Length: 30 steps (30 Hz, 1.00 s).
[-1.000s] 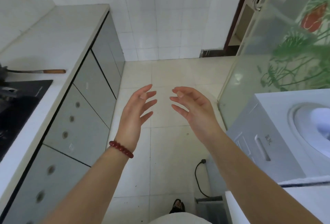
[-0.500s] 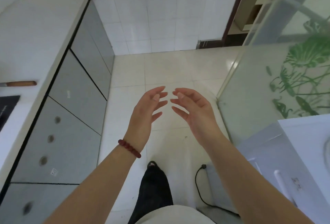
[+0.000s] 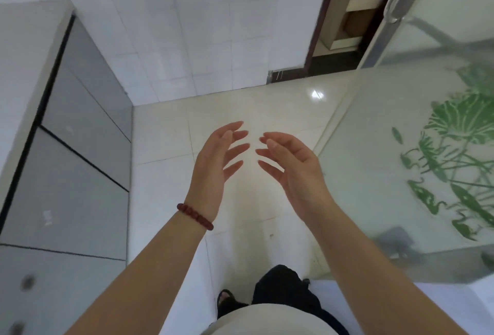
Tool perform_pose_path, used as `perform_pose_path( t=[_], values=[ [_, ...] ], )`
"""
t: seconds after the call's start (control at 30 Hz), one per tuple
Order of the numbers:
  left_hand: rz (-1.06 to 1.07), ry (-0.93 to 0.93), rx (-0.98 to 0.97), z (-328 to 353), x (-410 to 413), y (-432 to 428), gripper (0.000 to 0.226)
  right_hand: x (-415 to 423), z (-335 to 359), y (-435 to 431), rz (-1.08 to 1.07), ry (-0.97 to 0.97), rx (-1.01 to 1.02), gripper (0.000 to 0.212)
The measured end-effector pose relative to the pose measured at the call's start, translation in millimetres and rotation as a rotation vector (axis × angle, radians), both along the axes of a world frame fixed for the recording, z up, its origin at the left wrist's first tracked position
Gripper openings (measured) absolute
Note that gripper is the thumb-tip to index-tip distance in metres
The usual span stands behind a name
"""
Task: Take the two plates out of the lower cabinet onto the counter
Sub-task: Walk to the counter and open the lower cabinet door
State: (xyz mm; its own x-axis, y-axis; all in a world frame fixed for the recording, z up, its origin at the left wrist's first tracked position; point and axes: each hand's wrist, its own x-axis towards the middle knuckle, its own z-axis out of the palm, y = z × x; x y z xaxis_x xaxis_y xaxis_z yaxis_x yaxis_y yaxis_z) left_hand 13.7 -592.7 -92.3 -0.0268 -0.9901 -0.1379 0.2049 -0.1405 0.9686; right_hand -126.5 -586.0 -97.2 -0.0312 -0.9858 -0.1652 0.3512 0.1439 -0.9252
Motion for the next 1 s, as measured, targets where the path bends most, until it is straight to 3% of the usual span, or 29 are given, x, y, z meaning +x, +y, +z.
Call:
perform_pose_path(
  t=[0.57, 1.0],
  values=[
    [0.046, 0.033, 0.056, -8.8, -50.6, -265.1, 0.030, -54.8, -9.3, -260.3, 0.036, 0.063, -0.002, 0.012],
    [0.125, 0.033, 0.105, -17.8, 3.4, -447.2, 0.036, -0.9, -23.1, -457.6, 0.136, 0.032, 0.041, 0.012]
  ],
)
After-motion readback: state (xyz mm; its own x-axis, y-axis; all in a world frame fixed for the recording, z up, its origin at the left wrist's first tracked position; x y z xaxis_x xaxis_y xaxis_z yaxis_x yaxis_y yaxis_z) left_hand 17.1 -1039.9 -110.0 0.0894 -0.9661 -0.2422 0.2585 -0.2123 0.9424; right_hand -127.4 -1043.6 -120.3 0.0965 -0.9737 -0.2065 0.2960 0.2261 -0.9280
